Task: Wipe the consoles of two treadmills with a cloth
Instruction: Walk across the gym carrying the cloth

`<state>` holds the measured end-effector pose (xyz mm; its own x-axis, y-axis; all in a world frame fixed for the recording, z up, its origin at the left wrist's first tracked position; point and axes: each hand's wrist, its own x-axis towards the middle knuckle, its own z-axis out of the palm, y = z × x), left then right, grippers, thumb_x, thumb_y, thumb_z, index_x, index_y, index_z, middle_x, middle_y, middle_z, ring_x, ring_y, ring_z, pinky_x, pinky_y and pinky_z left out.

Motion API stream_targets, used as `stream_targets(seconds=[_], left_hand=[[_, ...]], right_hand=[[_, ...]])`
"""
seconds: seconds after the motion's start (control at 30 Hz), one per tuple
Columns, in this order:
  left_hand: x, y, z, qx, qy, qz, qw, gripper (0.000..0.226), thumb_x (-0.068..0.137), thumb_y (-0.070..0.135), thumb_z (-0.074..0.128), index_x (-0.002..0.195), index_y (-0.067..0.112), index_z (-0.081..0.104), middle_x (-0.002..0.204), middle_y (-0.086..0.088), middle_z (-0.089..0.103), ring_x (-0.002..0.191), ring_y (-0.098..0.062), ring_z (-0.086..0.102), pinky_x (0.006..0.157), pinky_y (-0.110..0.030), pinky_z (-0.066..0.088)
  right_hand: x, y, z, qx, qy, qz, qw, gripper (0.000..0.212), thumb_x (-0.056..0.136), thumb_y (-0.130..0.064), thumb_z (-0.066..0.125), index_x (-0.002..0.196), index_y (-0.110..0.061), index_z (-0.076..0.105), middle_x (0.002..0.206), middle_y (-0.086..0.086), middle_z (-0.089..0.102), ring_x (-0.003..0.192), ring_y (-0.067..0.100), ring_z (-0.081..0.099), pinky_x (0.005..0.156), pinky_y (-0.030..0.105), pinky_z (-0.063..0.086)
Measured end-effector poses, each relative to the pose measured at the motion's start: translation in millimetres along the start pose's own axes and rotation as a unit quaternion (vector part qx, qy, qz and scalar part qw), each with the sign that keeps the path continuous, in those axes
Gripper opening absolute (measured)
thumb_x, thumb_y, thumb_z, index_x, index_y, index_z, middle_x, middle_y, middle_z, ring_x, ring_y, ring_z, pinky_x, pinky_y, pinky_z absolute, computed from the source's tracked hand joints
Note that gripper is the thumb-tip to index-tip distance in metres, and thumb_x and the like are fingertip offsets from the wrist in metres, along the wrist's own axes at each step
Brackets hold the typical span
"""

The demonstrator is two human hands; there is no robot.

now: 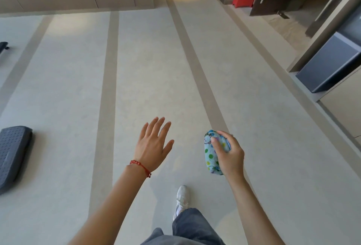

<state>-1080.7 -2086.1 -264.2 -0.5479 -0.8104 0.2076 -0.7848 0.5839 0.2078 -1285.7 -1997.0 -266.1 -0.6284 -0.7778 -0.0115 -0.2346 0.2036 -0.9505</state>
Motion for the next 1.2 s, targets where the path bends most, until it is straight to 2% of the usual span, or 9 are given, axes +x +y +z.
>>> stream_targets(seconds=[0.1, 0.17, 0.3, 0.43, 0.7, 0.87, 0.97, 1.07, 1.2], left_hand=[[64, 0, 8, -0.009, -0.002, 0.016, 1.000, 0.054, 0.090, 0.042, 0.035, 0.125, 0.006, 0.056, 0.129, -0.015, 0.055, 0.121, -0.034, 0.049, 0.099, -0.051, 0.039], [104, 0, 14, -0.013, -0.004, 0.025, 1.000, 0.053, 0.091, 0.042, 0.034, 0.125, 0.007, 0.055, 0.129, -0.015, 0.055, 0.121, -0.034, 0.048, 0.099, -0.051, 0.041], [175, 3, 24, -0.017, -0.014, 0.048, 0.999, 0.061, 0.096, 0.048, 0.023, 0.125, 0.006, 0.056, 0.129, -0.015, 0.056, 0.121, -0.035, 0.050, 0.098, -0.052, 0.041], [241, 9, 39, -0.022, -0.018, 0.092, 0.995, 0.055, 0.090, 0.042, 0.035, 0.124, 0.006, 0.057, 0.127, -0.015, 0.056, 0.120, -0.035, 0.051, 0.098, -0.052, 0.040], [383, 25, 79, -0.042, -0.039, 0.193, 0.979, 0.055, 0.089, 0.043, 0.035, 0.123, 0.006, 0.058, 0.126, -0.016, 0.057, 0.118, -0.036, 0.053, 0.098, -0.053, 0.039], [477, 43, 100, -0.057, -0.061, 0.282, 0.956, 0.054, 0.089, 0.042, 0.037, 0.124, 0.007, 0.057, 0.127, -0.015, 0.057, 0.119, -0.034, 0.051, 0.098, -0.052, 0.040], [524, 62, 114, -0.071, -0.071, 0.335, 0.937, 0.054, 0.091, 0.044, 0.034, 0.125, 0.007, 0.055, 0.128, -0.015, 0.056, 0.121, -0.032, 0.047, 0.098, -0.051, 0.040], [558, 89, 129, -0.086, -0.086, 0.391, 0.912, 0.057, 0.098, 0.047, 0.022, 0.126, 0.008, 0.053, 0.129, -0.015, 0.055, 0.122, -0.032, 0.046, 0.099, -0.051, 0.039], [587, 132, 150, -0.117, -0.096, 0.449, 0.881, 0.050, 0.095, 0.043, 0.030, 0.126, 0.009, 0.049, 0.129, -0.016, 0.055, 0.124, -0.029, 0.040, 0.098, -0.053, 0.040]], right_hand=[[60, -9, 2, 0.002, 0.010, 0.002, 1.000, 0.019, 0.081, -0.032, 0.067, 0.099, -0.028, 0.064, 0.098, -0.012, 0.063, 0.092, 0.003, 0.060, 0.073, 0.007, 0.043], [95, -15, 3, 0.005, 0.014, 0.002, 1.000, 0.016, 0.083, -0.025, 0.068, 0.098, -0.029, 0.064, 0.097, -0.014, 0.063, 0.092, 0.003, 0.060, 0.072, 0.004, 0.042], [153, -19, 3, -0.003, 0.032, 0.010, 0.999, 0.017, 0.083, -0.023, 0.068, 0.099, -0.026, 0.064, 0.099, -0.008, 0.063, 0.091, 0.003, 0.059, 0.072, 0.002, 0.042], [201, -18, 5, -0.010, 0.059, 0.017, 0.998, 0.018, 0.083, -0.021, 0.068, 0.101, -0.023, 0.064, 0.099, -0.005, 0.062, 0.091, 0.005, 0.060, 0.072, 0.002, 0.042], [301, -13, 4, -0.018, 0.153, 0.048, 0.987, 0.019, 0.083, -0.022, 0.068, 0.102, -0.024, 0.064, 0.100, -0.005, 0.061, 0.091, 0.007, 0.060, 0.069, 0.002, 0.044], [358, -14, -4, 0.004, 0.241, 0.091, 0.966, 0.018, 0.083, -0.024, 0.067, 0.100, -0.030, 0.063, 0.101, -0.007, 0.062, 0.093, 0.007, 0.061, 0.074, 0.015, 0.049], [384, -14, -13, 0.022, 0.297, 0.113, 0.948, 0.018, 0.083, -0.023, 0.067, 0.098, -0.033, 0.061, 0.100, -0.009, 0.062, 0.094, 0.007, 0.061, 0.076, 0.018, 0.050], [401, -12, -28, 0.038, 0.349, 0.128, 0.928, 0.022, 0.083, -0.022, 0.067, 0.095, -0.038, 0.059, 0.100, -0.010, 0.061, 0.093, 0.006, 0.060, 0.078, 0.020, 0.050], [412, -2, -55, 0.037, 0.408, 0.154, 0.899, 0.021, 0.085, -0.020, 0.065, 0.101, -0.031, 0.060, 0.101, -0.011, 0.060, 0.093, 0.006, 0.060, 0.079, 0.020, 0.050]])
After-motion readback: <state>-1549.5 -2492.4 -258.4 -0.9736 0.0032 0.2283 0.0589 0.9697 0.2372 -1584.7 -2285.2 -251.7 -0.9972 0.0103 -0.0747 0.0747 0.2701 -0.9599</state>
